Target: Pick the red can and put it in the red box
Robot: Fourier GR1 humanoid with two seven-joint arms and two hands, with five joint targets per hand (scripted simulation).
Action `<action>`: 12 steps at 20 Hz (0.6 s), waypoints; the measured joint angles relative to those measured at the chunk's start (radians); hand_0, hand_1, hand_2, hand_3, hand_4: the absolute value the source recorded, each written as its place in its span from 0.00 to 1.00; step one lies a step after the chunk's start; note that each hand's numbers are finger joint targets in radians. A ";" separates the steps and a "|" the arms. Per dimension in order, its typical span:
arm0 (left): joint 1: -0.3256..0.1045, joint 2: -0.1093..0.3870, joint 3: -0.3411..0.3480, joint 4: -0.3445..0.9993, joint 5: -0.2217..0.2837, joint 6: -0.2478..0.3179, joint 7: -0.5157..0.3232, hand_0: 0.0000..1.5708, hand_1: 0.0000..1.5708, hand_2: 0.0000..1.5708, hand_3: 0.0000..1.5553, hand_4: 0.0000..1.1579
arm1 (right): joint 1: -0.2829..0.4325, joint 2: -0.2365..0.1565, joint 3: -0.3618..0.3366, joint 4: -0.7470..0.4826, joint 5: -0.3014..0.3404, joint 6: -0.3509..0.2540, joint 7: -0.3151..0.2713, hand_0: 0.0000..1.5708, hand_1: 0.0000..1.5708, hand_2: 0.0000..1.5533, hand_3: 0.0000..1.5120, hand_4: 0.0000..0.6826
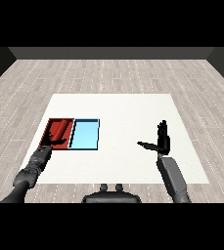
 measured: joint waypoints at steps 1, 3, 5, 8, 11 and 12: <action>-0.008 0.007 -0.006 0.001 -0.008 -0.004 0.009 0.00 0.00 0.00 0.00 0.00 | -0.002 0.002 0.000 0.000 0.000 0.004 -0.001 0.00 0.00 0.00 0.00 0.00; -0.025 0.009 -0.011 -0.001 -0.015 0.005 0.018 0.00 0.00 0.00 0.00 0.00 | 0.009 0.019 0.004 0.001 0.002 0.003 -0.019 0.00 0.00 0.00 0.00 0.00; -0.025 0.016 0.008 -0.028 0.002 0.017 -0.025 0.00 0.00 0.00 0.00 0.00 | 0.004 0.020 -0.001 0.008 -0.006 0.017 -0.020 0.00 0.00 0.00 0.00 0.00; -0.014 0.025 0.052 -0.084 0.042 -0.009 -0.132 0.74 0.74 0.72 0.00 0.00 | 0.010 0.017 -0.009 0.008 -0.012 0.038 -0.041 0.00 0.00 0.00 0.00 0.00; -0.015 0.022 0.094 -0.143 0.083 -0.040 -0.234 0.43 0.43 0.24 0.00 0.00 | 0.007 0.009 -0.016 0.002 -0.022 0.067 -0.052 0.00 0.00 0.00 0.00 0.00; -0.009 0.019 0.109 -0.170 0.099 -0.066 -0.271 0.14 0.14 0.00 0.00 0.00 | 0.006 0.007 -0.017 -0.004 -0.026 0.076 -0.051 0.00 0.00 0.00 0.00 0.00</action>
